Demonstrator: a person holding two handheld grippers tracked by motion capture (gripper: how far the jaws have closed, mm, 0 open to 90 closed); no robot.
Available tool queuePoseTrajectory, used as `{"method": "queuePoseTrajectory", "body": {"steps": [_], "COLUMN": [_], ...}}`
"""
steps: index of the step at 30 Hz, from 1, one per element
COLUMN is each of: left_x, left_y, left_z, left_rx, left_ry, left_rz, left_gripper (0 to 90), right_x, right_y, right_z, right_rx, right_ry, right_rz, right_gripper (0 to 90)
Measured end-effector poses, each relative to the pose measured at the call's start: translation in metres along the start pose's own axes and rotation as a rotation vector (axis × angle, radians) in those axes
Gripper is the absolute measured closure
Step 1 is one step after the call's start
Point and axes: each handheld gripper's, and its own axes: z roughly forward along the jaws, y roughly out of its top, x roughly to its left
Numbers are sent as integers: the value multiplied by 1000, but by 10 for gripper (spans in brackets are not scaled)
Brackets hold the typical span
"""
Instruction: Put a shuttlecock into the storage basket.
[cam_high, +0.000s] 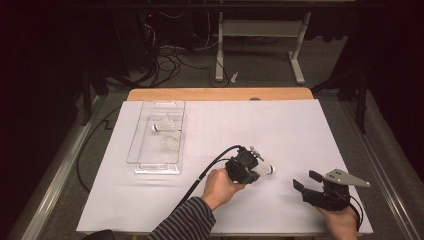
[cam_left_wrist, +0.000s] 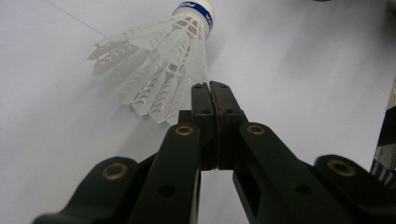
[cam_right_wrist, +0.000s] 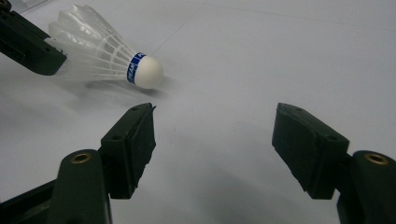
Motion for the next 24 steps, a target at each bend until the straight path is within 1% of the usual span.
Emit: {"method": "queuePoseTrajectory", "body": {"steps": [3, 11, 24], "left_x": [0, 0, -1], "left_y": [1, 2, 3], "left_z": [-2, -9, -18], "left_rx": [0, -11, -14], "left_ry": [0, -10, -11], "left_rz": [0, 3, 13], "left_gripper": [897, 897, 896], "right_x": [0, 0, 0], "right_y": [0, 0, 0], "right_z": [0, 0, 0], "right_rx": [-1, 0, -1], "right_ry": [-1, -2, -1], "right_rz": [-6, -4, -2], "right_gripper": [308, 308, 308]}}
